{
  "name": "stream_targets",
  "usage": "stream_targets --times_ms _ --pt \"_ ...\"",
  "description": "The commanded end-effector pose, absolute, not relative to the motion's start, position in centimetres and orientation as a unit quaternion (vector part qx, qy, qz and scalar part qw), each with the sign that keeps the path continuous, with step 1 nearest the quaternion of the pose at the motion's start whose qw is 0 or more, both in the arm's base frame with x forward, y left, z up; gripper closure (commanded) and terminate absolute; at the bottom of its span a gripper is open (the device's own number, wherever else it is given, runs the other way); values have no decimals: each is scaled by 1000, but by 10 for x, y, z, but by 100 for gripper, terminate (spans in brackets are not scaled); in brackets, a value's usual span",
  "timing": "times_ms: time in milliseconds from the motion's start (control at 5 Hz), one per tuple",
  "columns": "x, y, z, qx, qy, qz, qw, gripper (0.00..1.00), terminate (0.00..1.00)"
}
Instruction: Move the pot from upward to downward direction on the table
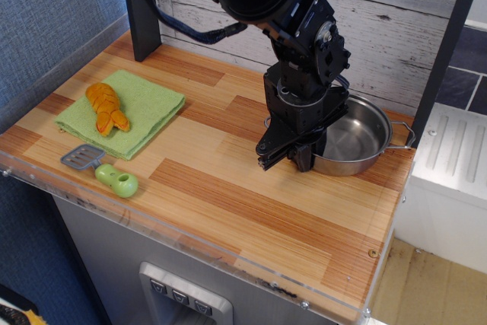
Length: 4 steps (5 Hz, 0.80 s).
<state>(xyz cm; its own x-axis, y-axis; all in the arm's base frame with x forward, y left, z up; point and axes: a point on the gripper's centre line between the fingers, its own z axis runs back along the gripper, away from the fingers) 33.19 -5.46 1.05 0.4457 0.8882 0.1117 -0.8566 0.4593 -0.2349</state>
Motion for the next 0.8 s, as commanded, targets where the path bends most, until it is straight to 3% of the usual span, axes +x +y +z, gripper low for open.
stream_targets --times_ms 0,400,600 --pt "332 -49 46 -89 -138 481 861 100 0" --pt "313 -37 89 -87 -147 450 876 100 0" --pt "291 -24 97 -98 -154 444 877 100 0"
